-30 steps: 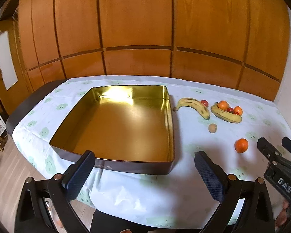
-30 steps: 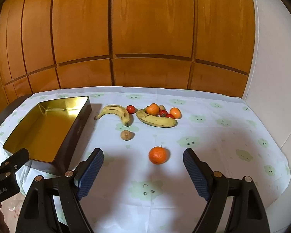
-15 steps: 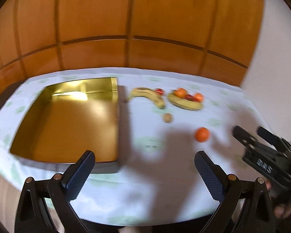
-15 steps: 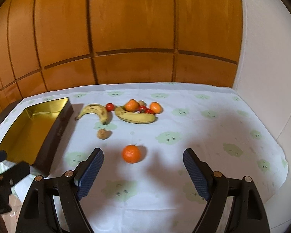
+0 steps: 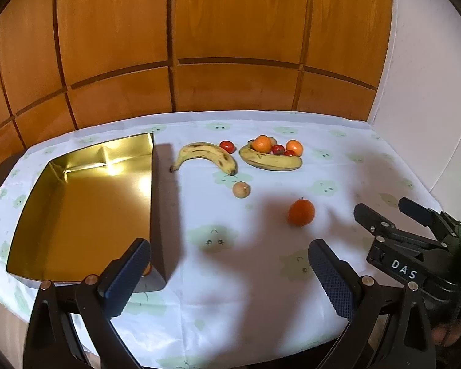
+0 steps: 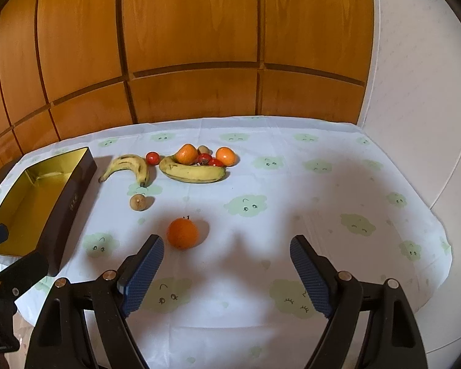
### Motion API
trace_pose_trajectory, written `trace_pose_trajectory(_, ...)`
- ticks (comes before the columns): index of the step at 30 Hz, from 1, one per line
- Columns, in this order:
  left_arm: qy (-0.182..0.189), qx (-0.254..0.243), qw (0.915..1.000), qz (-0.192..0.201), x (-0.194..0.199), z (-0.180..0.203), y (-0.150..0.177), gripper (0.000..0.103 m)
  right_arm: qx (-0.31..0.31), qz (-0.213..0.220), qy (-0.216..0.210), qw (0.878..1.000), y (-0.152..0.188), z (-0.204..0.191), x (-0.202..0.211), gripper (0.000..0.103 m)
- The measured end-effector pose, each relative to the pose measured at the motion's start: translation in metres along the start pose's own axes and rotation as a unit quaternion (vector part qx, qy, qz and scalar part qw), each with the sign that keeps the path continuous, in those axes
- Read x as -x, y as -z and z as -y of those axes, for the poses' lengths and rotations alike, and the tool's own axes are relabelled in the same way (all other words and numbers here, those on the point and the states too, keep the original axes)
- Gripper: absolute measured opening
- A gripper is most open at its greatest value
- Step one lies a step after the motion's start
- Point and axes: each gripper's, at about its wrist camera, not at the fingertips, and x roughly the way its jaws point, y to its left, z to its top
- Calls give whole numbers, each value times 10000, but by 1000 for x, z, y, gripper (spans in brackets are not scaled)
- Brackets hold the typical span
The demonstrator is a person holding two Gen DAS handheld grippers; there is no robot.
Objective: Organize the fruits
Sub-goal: 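Reach the left tool to the loose mandarin orange and close on it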
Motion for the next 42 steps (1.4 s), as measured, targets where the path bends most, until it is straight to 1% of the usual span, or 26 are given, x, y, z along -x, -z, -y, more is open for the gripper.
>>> trace_pose_trajectory(3, 98, -55, 9999, -62, -4, 2, -3, 103, -92, -50, -36, 9999, -2, 6, -1, 86)
trace_pose_trajectory(6, 347, -117, 9992, -154, -9, 7, -6, 103, -175, -108, -58, 9998, -4, 14, -4, 86)
trace_pose_trajectory(9, 788, -112, 9963, -337, -18, 14, -8, 103, -259, -216, -71, 9994, -3, 26, -7, 86)
trace_pose_trajectory(10, 885, -111, 9953, -380, -21, 16, -9, 103, -295, -272, -70, 9992, -2, 32, -9, 86)
trace_pose_trajectory(12, 1229, -80, 9902, -656, -34, 21, -12, 103, -420, -364, -79, 9984, -1, 44, -12, 86)
trace_pose_trajectory(14, 1453, -37, 9847, -957, -49, 27, -17, 103, -527, -425, -9, 9977, 2, 58, -13, 86)
trace_pose_trajectory(16, 1439, -159, 9836, -1072, -59, 37, -20, 103, -708, -483, 49, 9963, 4, 72, -17, 86)
trace_pose_trajectory(18, 1483, -436, 9813, -1142, -71, 51, -25, 103, -862, -549, 86, 9947, 8, 83, -20, 86)
trace_pose_trajectory(20, 1649, -566, 9758, -1320, -85, 63, -27, 103, -947, -590, 105, 9937, 11, 91, -23, 86)
trace_pose_trajectory(21, 1637, -621, 9751, -1364, -92, 69, -28, 103, -983, -604, 108, 9933, 12, 95, -24, 86)
trace_pose_trajectory(22, 1582, -670, 9752, -1396, -99, 72, -29, 100, -1009, -621, 110, 9929, 13, 97, -26, 86)
trace_pose_trajectory(23, 1541, -694, 9749, -1448, -109, 77, -30, 92, -1035, -640, 104, 9925, 14, 100, -27, 86)
trace_pose_trajectory(25, 1446, -646, 9743, -1600, -127, 83, -33, 81, -1078, -685, 110, 9918, 17, 106, -30, 86)
trace_pose_trajectory(27, 1326, -613, 9739, -1736, -145, 88, -35, 79, -1095, -748, 119, 9911, 20, 110, -33, 86)
trace_pose_trajectory(29, 1144, -590, 9756, -1778, -158, 91, -36, 72, -1130, -807, 116, 9902, 23, 113, -36, 86)
trace_pose_trajectory(31, 1136, -554, 9743, -1866, -170, 92, -35, 71, -1147, -848, 108, 9897, 25, 115, -38, 86)
trace_pose_trajectory(32, 1107, -519, 9746, -1875, -174, 92, -34, 67, -1131, -857, 107, 9898, 26, 114, -39, 86)
trace_pose_trajectory(34, 1081, -505, 9758, -1831, -179, 92, -33, 65, -1079, -875, 126, 9902, 27, 113, -42, 86)
trace_pose_trajectory(35, 1055, -493, 9774, -1765, -180, 92, -34, 58, -1069, -893, 129, 9902, 28, 113, -43, 86)
trace_pose_trajectory(36, 1051, -449, 9781, -1742, -180, 90, -34, 54, -1074, -924, 112, 9899, 30, 113, -46, 86)
trace_pose_trajectory(38, 1184, -250, 9791, -1637, -180, 81, -35, 40, -1069, -991, 93, 9893, 32, 111, -50, 84)
trace_pose_trajectory(40, 1288, -79, 9787, -1595, -180, 74, -34, 40, -995, -1048, 74, 9895, 33, 107, -57, 82)
trace_pose_trajectory(42, 1344, -114, 9794, -1501, -178, 72, -32, 40, -896, -1118, 73, 9897, 34, 102, -63, 80)
